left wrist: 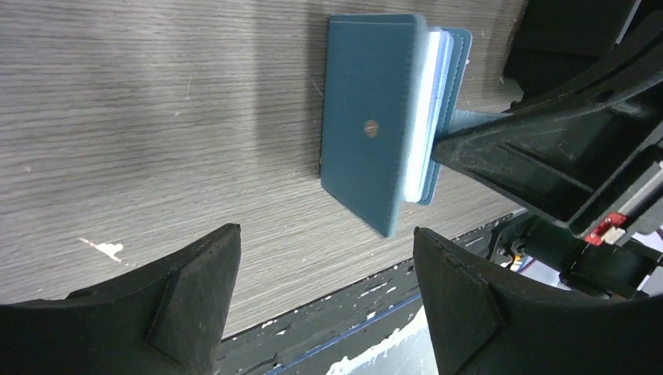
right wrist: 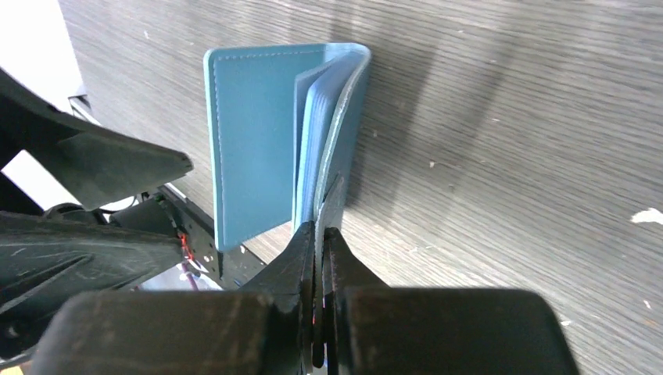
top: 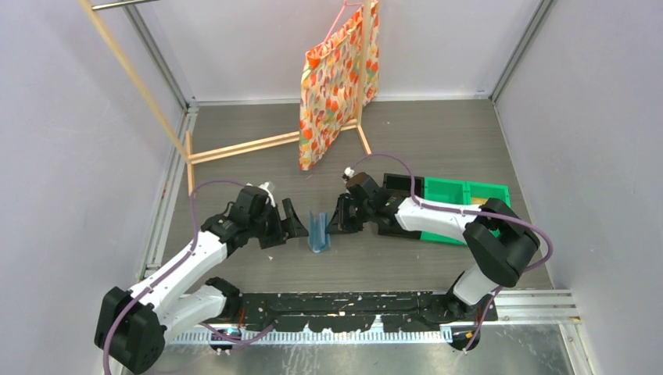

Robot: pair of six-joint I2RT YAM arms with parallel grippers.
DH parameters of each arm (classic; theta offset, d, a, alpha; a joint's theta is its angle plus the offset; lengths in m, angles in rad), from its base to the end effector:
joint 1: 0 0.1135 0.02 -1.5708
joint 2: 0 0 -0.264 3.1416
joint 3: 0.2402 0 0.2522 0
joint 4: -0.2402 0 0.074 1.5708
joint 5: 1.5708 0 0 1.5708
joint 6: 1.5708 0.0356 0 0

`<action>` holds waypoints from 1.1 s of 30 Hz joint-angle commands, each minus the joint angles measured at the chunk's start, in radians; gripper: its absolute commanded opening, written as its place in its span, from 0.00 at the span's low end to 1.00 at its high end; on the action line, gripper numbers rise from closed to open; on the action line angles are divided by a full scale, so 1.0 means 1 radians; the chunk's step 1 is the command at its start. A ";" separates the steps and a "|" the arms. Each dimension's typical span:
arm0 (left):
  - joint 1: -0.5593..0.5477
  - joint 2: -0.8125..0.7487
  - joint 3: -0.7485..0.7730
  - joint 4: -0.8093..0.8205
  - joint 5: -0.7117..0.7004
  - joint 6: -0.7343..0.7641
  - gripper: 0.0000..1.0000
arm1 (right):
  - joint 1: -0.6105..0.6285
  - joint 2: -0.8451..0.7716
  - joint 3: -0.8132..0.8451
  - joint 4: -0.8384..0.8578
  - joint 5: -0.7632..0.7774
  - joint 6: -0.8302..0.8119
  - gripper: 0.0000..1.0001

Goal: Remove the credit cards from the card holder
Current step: Open the card holder at the center of the board.

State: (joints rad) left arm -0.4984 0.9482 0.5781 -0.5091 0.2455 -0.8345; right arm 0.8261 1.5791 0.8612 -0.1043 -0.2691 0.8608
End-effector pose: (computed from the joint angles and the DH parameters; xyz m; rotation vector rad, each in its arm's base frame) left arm 0.1587 -0.0962 0.2117 -0.3234 2.6022 -0.8375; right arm 0.2098 0.2416 0.1822 -0.0950 2.6554 1.0173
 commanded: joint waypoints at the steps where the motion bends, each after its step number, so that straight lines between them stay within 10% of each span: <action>1: -0.008 0.032 0.048 0.098 0.039 -0.007 0.83 | 0.018 0.012 0.062 0.004 -0.016 -0.012 0.01; 20: -0.008 0.080 0.061 0.083 -0.012 0.017 0.83 | 0.029 0.021 0.074 0.010 -0.022 0.000 0.01; 26: -0.262 -0.014 0.322 -0.291 -0.607 -0.005 0.80 | 0.030 -0.004 0.089 -0.025 -0.021 -0.001 0.01; 33: -0.293 -0.071 0.247 -0.069 -0.388 -0.047 0.78 | 0.031 -0.017 0.100 -0.047 -0.012 -0.009 0.01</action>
State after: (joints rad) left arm -0.7918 0.8680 0.8867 -0.6472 -0.1814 -0.8364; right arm 0.8501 1.6077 0.9169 -0.1490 -0.2829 0.8627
